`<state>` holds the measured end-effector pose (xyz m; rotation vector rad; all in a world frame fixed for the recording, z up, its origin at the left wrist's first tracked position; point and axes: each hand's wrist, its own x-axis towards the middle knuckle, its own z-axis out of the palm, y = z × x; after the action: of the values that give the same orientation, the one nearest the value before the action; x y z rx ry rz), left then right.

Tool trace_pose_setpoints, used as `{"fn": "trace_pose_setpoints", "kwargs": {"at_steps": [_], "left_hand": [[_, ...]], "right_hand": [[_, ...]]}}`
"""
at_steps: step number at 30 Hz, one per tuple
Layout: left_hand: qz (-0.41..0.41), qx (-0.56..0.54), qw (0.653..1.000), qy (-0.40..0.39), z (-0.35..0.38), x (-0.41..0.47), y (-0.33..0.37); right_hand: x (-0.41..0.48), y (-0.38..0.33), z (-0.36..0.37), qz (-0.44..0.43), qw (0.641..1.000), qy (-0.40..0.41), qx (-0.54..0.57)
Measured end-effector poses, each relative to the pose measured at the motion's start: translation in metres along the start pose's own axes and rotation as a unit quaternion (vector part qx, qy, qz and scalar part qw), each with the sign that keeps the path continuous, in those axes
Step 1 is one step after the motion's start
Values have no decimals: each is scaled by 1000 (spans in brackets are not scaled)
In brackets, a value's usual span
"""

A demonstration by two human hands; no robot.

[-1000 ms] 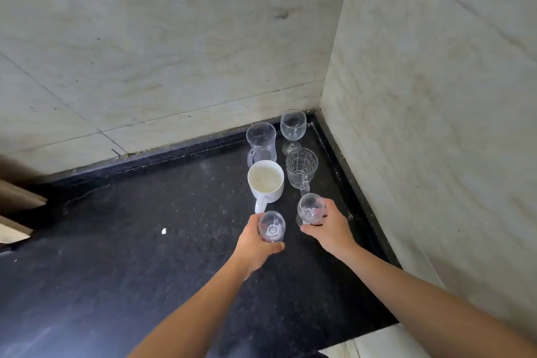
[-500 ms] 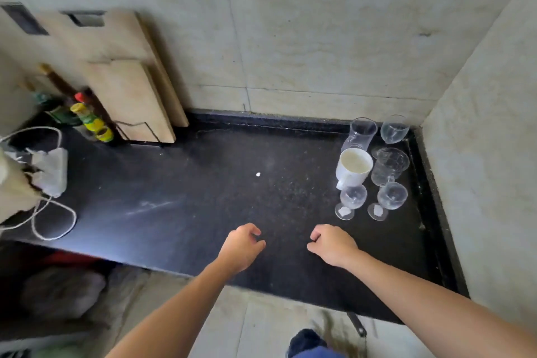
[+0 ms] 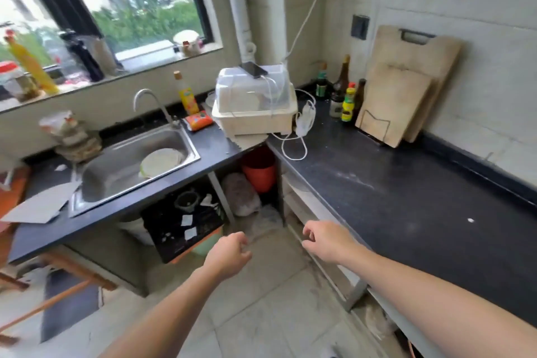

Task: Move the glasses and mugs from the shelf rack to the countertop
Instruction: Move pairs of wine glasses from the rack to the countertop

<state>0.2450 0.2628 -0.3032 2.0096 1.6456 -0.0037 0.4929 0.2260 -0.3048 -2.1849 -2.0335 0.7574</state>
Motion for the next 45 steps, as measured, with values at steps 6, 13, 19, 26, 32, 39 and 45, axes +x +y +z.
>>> {"fn": "trace_pose_setpoints", "kwargs": {"at_steps": [6, 13, 19, 26, 32, 39, 45], "left_hand": [[-131, -35, 988, 81, -54, -34, -130], [-253, -98, 950, 156, -123, -37, -247], [-340, -165, 898, 225, -167, -53, -322], [-408, -205, 855, 244, -193, -92, -431], [-402, -205, 857, 251, -243, -117, -548], [-386, -210, 859, 261, -328, -119, -650], [-343, -209, 877, 265, -379, -77, -724]], "right_hand": [[80, -151, 10, -142, 988, -32, -57], [177, -317, 28, -300, 947, -69, -87], [227, -448, 49, -409, 900, -101, -110], [252, -589, 107, -474, 861, -122, -137], [260, -715, 160, -468, 867, -123, -117], [282, -826, 172, -444, 889, -101, -54], [337, -894, 177, -425, 902, -66, -35]]}}
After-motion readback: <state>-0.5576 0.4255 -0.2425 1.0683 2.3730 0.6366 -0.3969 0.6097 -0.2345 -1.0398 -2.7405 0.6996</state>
